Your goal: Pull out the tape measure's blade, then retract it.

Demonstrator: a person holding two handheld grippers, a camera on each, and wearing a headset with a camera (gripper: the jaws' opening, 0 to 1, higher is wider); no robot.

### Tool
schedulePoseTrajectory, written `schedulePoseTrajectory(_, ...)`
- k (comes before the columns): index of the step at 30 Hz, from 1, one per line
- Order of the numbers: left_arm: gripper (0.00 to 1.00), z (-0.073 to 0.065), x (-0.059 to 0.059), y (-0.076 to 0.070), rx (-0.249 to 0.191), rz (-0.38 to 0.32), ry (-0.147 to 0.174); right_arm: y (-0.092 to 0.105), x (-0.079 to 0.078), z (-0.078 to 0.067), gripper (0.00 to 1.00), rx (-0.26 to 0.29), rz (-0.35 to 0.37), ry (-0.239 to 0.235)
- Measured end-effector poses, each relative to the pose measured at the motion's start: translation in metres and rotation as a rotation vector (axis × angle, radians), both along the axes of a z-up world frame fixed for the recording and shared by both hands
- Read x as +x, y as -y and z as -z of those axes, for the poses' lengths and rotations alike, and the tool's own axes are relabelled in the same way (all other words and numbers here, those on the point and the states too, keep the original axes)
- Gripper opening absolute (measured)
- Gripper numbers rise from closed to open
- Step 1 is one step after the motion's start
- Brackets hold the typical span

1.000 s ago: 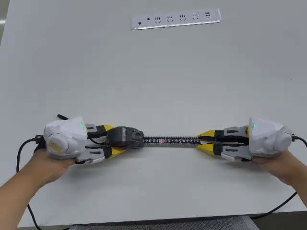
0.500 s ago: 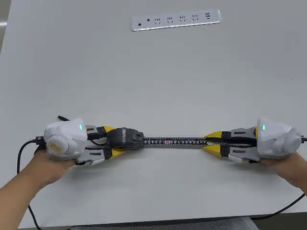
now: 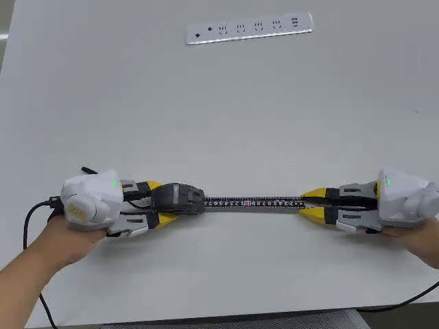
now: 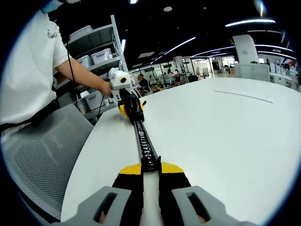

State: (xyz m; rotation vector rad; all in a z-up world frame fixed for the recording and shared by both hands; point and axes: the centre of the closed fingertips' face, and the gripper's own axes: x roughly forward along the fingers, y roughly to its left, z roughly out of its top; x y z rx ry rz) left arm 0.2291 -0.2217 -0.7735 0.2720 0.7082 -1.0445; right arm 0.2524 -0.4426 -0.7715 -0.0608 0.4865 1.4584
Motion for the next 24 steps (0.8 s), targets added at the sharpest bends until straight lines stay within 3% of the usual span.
schedulePoseTrajectory(24, 0.29, 0.002, 0.000, -0.001, 0.006, 0.007, -0.003, 0.026, -0.001, -0.003, 0.08, 0.003, 0.026, -0.026)
